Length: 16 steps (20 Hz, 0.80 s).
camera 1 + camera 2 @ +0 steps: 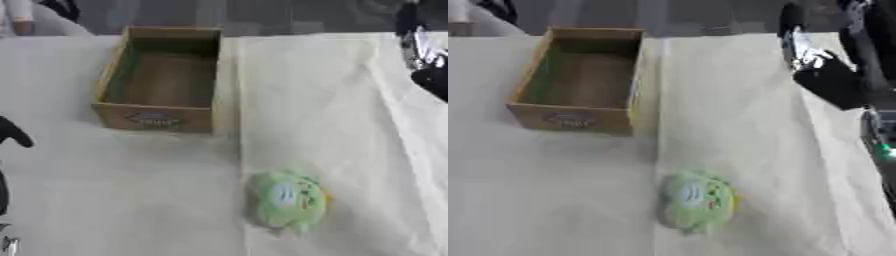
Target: Pick up objects on the table and place them in the box.
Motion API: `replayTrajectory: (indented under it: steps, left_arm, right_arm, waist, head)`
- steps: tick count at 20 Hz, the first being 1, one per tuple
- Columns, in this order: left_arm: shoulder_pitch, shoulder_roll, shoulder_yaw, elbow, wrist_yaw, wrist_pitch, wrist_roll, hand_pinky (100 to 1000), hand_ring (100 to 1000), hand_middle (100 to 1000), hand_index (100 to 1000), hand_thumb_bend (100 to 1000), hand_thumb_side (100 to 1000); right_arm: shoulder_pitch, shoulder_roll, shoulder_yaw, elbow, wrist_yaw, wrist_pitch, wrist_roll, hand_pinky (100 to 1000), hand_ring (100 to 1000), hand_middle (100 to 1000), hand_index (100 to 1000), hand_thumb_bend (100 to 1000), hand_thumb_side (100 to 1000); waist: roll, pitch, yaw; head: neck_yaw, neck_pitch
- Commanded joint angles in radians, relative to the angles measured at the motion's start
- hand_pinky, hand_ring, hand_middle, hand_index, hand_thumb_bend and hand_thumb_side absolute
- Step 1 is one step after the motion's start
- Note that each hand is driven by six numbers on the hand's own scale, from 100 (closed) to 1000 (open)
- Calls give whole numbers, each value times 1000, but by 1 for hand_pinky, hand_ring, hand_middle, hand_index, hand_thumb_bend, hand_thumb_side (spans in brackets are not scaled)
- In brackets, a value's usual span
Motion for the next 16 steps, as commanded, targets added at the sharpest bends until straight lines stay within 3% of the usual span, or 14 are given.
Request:
replayTrajectory:
  steps: [1,5,10,16]
  left_arm:
    - [-1,25,-1,-19,4,2,-5,309,364,385,639,100,951]
    - [-3,35,-6,-19,7,1,-11,309,364,385,639,100,950]
    - [-5,36,-9,-19,10,2,-15,308,365,385,639,100,950]
    - [-3,37,-6,-19,10,4,-13,308,365,385,639,100,950]
  right_arm:
    - [-27,-42,4,-19,-9,-3,17,868,869,735,899,110,1000]
    - [-94,-124,85,18,-7,-32,68,875,880,748,905,166,1000]
    - [-135,-229,200,-8,-65,1,139,877,884,748,893,204,1000]
    - [-173,-226,310,-19,-122,62,223,882,887,743,888,225,1000]
  waist:
    - [-11,-22,6]
    - [-20,-24,11]
    - [-20,-25,11]
    - [-21,-27,0]
  head:
    - [-6,2]
    - [-9,-2]
    - [-13,-8]
    - [-7,-10]
